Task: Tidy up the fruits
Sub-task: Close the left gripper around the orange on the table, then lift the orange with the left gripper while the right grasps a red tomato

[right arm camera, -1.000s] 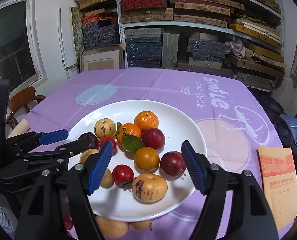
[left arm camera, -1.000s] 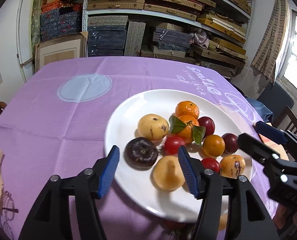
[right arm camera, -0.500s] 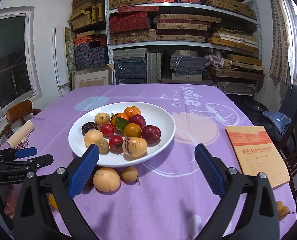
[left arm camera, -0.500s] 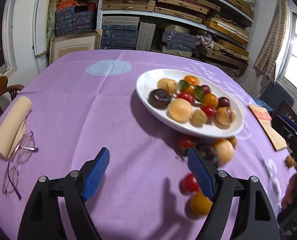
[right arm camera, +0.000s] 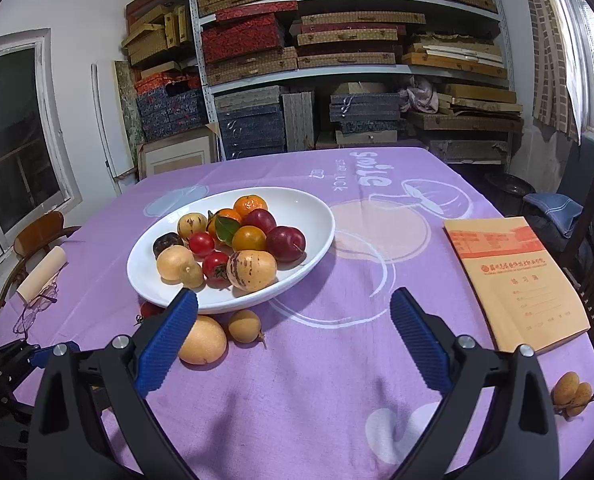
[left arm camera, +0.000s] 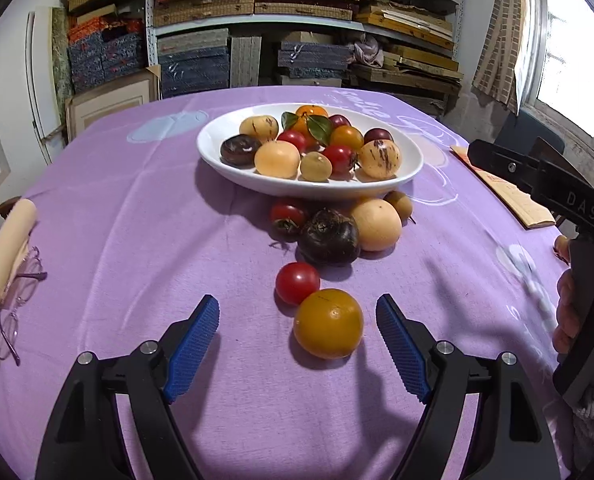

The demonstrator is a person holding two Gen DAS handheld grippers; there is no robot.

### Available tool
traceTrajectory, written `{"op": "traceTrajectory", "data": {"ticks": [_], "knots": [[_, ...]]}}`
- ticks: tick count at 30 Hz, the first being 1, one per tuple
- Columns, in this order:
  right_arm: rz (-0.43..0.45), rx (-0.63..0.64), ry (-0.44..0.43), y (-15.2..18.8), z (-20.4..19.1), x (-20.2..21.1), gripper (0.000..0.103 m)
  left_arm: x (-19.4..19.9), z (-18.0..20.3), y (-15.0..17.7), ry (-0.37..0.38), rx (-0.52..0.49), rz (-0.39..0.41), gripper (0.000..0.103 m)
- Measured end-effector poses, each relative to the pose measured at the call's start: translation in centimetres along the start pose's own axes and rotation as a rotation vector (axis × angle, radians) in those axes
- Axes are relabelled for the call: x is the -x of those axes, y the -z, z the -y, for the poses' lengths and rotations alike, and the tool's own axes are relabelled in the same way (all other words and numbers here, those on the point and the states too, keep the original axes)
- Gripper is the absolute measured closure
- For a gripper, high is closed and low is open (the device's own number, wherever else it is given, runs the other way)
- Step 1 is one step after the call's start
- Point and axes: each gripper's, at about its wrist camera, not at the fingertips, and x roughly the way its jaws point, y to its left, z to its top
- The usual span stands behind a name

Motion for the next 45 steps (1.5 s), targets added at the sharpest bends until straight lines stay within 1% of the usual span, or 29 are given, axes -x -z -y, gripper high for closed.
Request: {"op": "traceTrajectory", "data": {"ticks": [5, 7, 9, 10, 11, 13, 16, 17, 20, 24, 27, 30, 33, 36, 37, 38, 39, 40, 41, 42, 45], "knots": [[0.003, -0.007, -0.005, -0.1, 0.0, -0.1, 0.008, -0.5, -0.2, 0.2, 0.021, 0.029, -0.017, 0.023], [-0.002, -0.011, -0.009, -0.1, 0.0, -0.2, 0.008, -0.6, -0.4, 0.2, 0.026, 0.040, -0.020, 0.027], [-0.004, -0.012, -0.009, 0.0, -0.1, -0.3, 0.008, -1.0, -0.4, 0.1, 0.040, 0.050, -0.044, 0.041], [-0.004, -0.013, -0.010, -0.1, -0.1, -0.2, 0.008, -1.3, -0.4, 0.1, 0.056, 0.054, -0.060, 0.045], [-0.003, -0.013, -0.010, 0.0, -0.1, -0.2, 0.008, -1.6, -0.4, 0.2, 0.074, 0.056, -0.081, 0.053], [-0.005, -0.013, -0.009, -0.1, -0.1, -0.3, 0.008, -1.6, 0.0, 0.2, 0.066, 0.041, -0.075, 0.057], [-0.010, -0.014, -0.012, 0.0, -0.2, -0.3, 0.008, -1.7, 0.3, 0.3, 0.088, 0.033, -0.080, 0.060], [-0.011, -0.014, -0.013, -0.1, -0.1, -0.2, 0.008, -1.7, 0.3, 0.4, 0.087, 0.031, -0.081, 0.065], [-0.010, -0.016, -0.013, -0.1, -0.1, -0.3, 0.008, -1.7, 0.2, 0.4, 0.100, 0.037, -0.080, 0.065], [-0.014, -0.016, -0.017, 0.0, -0.2, -0.3, 0.008, -1.4, 0.1, 0.4, 0.097, 0.040, -0.066, 0.065], [-0.029, -0.011, -0.034, 0.1, -0.3, -0.6, 0.008, -0.5, -0.3, 0.4, 0.065, 0.042, -0.028, 0.065], [-0.049, 0.015, -0.076, 0.5, -1.1, -0.7, 0.008, 0.4, -1.6, 0.5, 0.021, 0.067, -0.003, 0.065], [-0.073, 0.073, -0.128, 1.0, -3.2, -0.7, 0.008, 1.1, -3.7, 0.6, -0.028, 0.112, 0.007, 0.065], [-0.107, 0.128, -0.188, 1.9, -6.5, -0.7, 0.008, 1.7, -6.1, 0.7, -0.080, 0.152, 0.014, 0.065], [-0.127, 0.153, -0.200, 2.4, -7.8, -0.8, 0.012, 1.9, -6.8, 0.8, -0.091, 0.165, 0.015, 0.065], [-0.156, 0.177, -0.212, 2.9, -9.1, -1.2, 0.022, 2.1, -7.7, 0.9, -0.108, 0.182, 0.019, 0.065], [-0.191, 0.192, -0.225, 3.4, -10.2, -1.7, 0.027, 2.3, -8.4, 0.9, -0.122, 0.192, 0.024, 0.065], [-0.221, 0.198, -0.234, 3.7, -11.0, -2.2, 0.037, 2.6, -9.0, 1.0, -0.138, 0.203, 0.032, 0.065], [-0.247, 0.205, -0.242, 4.0, -11.8, -2.7, 0.042, 2.8, -9.5, 1.0, -0.143, 0.213, 0.039, 0.065], [-0.266, 0.212, -0.242, 4.1, -12.3, -3.1, 0.043, 3.0, -10.0, 1.0, -0.142, 0.225, 0.045, 0.065], [-0.272, 0.198, -0.241, 4.3, -13.3, -3.4, 0.043, 3.3, -10.5, 1.1, -0.114, 0.240, 0.050, 0.065]]}}
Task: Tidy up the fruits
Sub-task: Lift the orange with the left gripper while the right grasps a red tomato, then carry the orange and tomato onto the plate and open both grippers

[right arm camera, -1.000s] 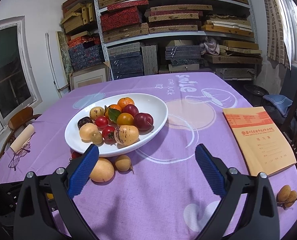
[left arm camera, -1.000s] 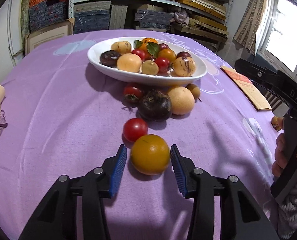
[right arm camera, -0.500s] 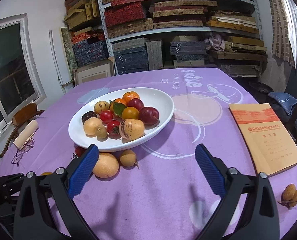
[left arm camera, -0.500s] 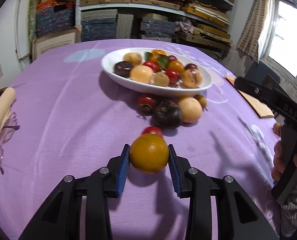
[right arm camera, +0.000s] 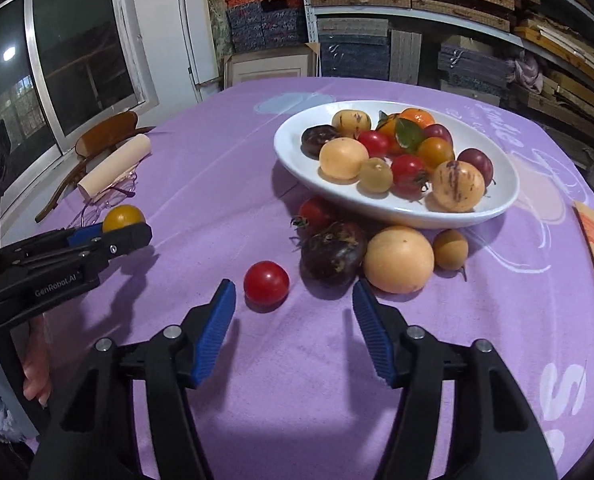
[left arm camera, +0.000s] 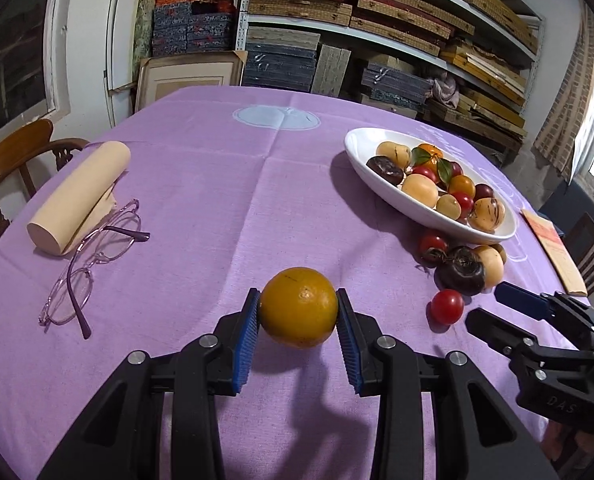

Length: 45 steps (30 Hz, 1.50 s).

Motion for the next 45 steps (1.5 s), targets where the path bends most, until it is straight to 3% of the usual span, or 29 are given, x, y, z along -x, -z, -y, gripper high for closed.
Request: {"op": "traceTrajectory", "data": {"ticks": [10, 13, 25, 28, 32, 40, 45], "knots": [[-0.096, 0.003, -0.001, -0.1, -1.4, -2.3, 0.048, 0.4, 0.3, 0.1, 0.044, -0.003, 0.001, 0.065], [-0.112, 0.015, -0.040, -0.4, -2.2, -2.4, 0.066, 0.7, 0.5, 0.2, 0.048, -0.009, 0.007, 0.065], [-0.125, 0.032, -0.030, -1.9, -3.5, -4.6, 0.067, 1.0, 0.2, 0.1, 0.068, 0.005, 0.011, 0.065], [-0.133, 0.038, -0.033, -1.9, -3.7, -4.8, 0.078, 1.0, 0.2, 0.0, 0.071, 0.009, 0.006, 0.065], [-0.127, 0.027, -0.040, -1.7, -3.4, -4.6, 0.079, 0.9, 0.2, 0.0, 0.074, 0.008, 0.002, 0.065], [0.009, -0.032, -0.023, -3.1, -0.3, 0.1, 0.079, 0.1, 1.0, -0.8, 0.085, -0.014, -0.012, 0.065], [0.089, -0.092, 0.045, -5.5, 4.3, 3.2, 0.079, 0.0, 3.5, -4.2, 0.105, -0.087, 0.027, 0.065]]}}
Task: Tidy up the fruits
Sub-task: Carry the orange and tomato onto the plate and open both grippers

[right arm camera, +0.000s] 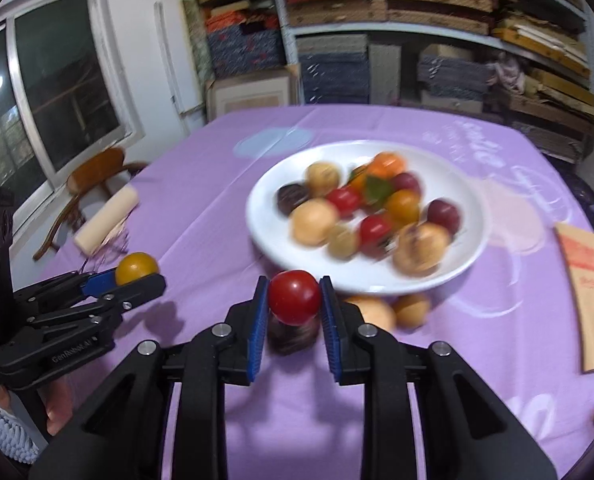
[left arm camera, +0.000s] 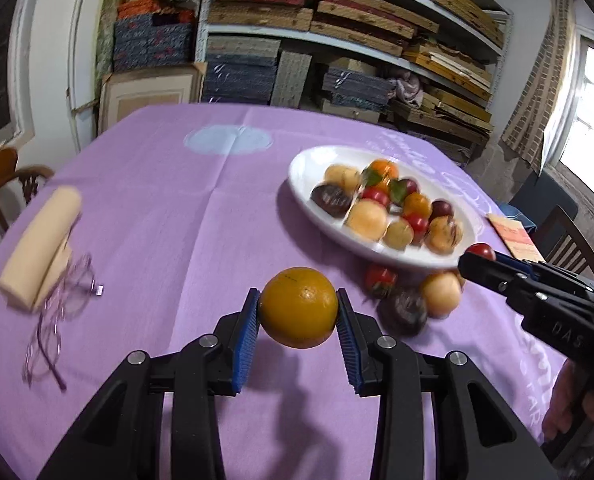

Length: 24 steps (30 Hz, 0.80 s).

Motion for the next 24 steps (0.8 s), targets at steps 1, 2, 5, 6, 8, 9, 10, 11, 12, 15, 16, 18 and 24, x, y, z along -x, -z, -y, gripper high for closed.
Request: {"op": "traceTrajectory", "data": {"ticks": [1, 2, 5, 6, 8, 9, 10, 11, 12, 15, 16, 18, 24], "knots": [[0.016, -0.014, 0.010, -0.8, 0.9, 0.4, 0.079, -0.2, 0.6, -0.9, 0.004, -0.015, 0.011, 0.065], [0.028, -0.021, 0.020, -1.4, 1.7, 0.6, 0.079, -0.5, 1.2, -2.0, 0.008, -0.030, 0.021, 0.065], [0.044, -0.029, 0.038, -3.5, 3.4, 0.3, 0.079, -2.3, 3.1, -4.4, 0.027, -0.050, 0.026, 0.065], [0.042, -0.027, 0.041, -4.0, 3.8, -0.1, 0.079, -3.2, 3.6, -5.0, 0.034, -0.052, 0.020, 0.065], [0.027, -0.016, 0.049, -4.9, 4.2, -1.4, 0.079, -5.0, 4.5, -5.8, 0.045, -0.050, 0.001, 0.065], [0.015, -0.011, 0.050, -5.3, 4.3, -2.3, 0.079, -6.1, 4.9, -6.0, 0.046, -0.053, -0.016, 0.065], [0.008, -0.006, 0.051, -5.4, 4.3, -3.1, 0.079, -7.1, 5.3, -6.1, 0.045, -0.049, -0.027, 0.065], [0.000, -0.001, 0.051, -5.6, 4.3, -3.9, 0.079, -7.9, 5.5, -6.1, 0.048, -0.045, -0.036, 0.065], [-0.006, 0.006, 0.054, -5.9, 4.3, -4.6, 0.079, -8.7, 5.7, -6.0, 0.054, -0.042, -0.049, 0.065], [-0.021, 0.008, 0.055, -6.4, 4.5, -6.4, 0.079, -10.5, 6.0, -5.8, 0.059, -0.042, -0.076, 0.065], [-0.030, 0.008, 0.055, -6.6, 4.6, -6.9, 0.079, -10.9, 6.1, -5.8, 0.060, -0.043, -0.080, 0.065], [-0.038, 0.004, 0.059, -6.8, 4.9, -7.7, 0.078, -11.3, 6.2, -5.8, 0.057, -0.047, -0.073, 0.065], [0.037, -0.018, 0.092, -6.5, 5.5, -6.0, 0.044, -10.7, 6.1, -6.0, 0.047, -0.049, -0.038, 0.032]]}}
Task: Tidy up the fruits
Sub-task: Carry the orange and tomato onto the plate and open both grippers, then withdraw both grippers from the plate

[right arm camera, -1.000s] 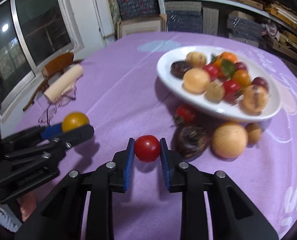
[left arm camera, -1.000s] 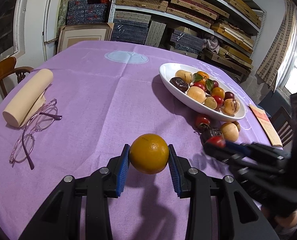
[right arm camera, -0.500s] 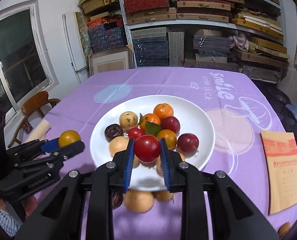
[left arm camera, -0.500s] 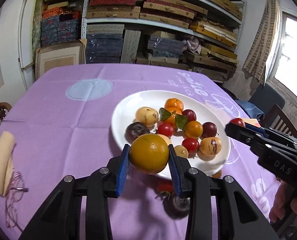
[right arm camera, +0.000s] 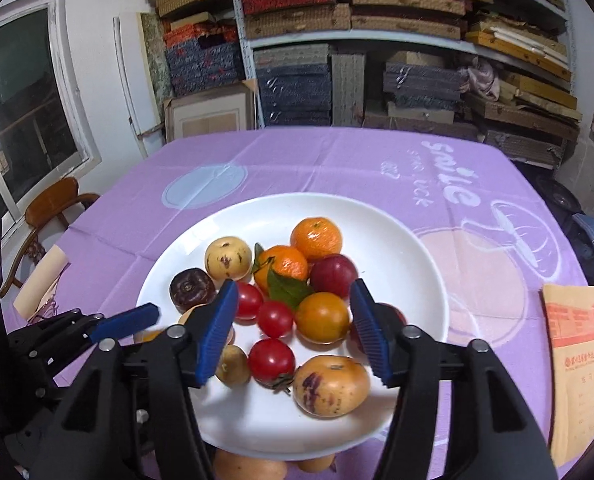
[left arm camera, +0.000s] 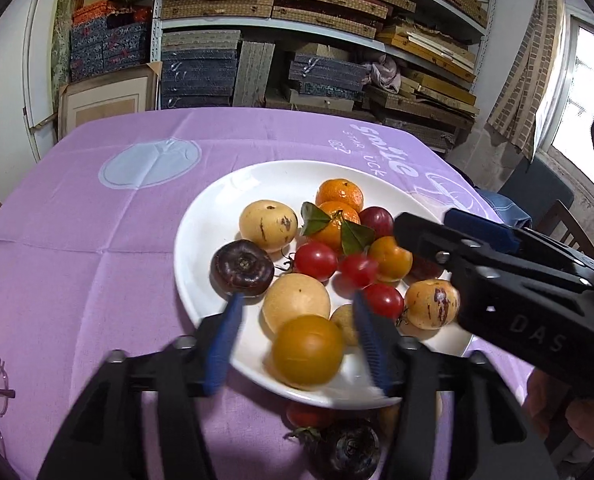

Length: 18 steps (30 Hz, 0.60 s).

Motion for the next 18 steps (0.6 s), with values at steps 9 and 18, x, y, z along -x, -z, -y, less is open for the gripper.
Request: {"op": "traceTrajectory", "data": {"ticks": [9, 18], "knots": [[0.190, -0.064, 0.091, 3.9, 2.9, 7.4, 0.008, 4.3, -2.1, 3.0, -0.068, 0.041, 0.043, 0.016], [0.210, -0.189, 0.087, 8.4, 6.5, 9.7, 0.004, 6.4, -0.6, 7.2, -0.075, 0.029, 0.031, 0.016]]}}
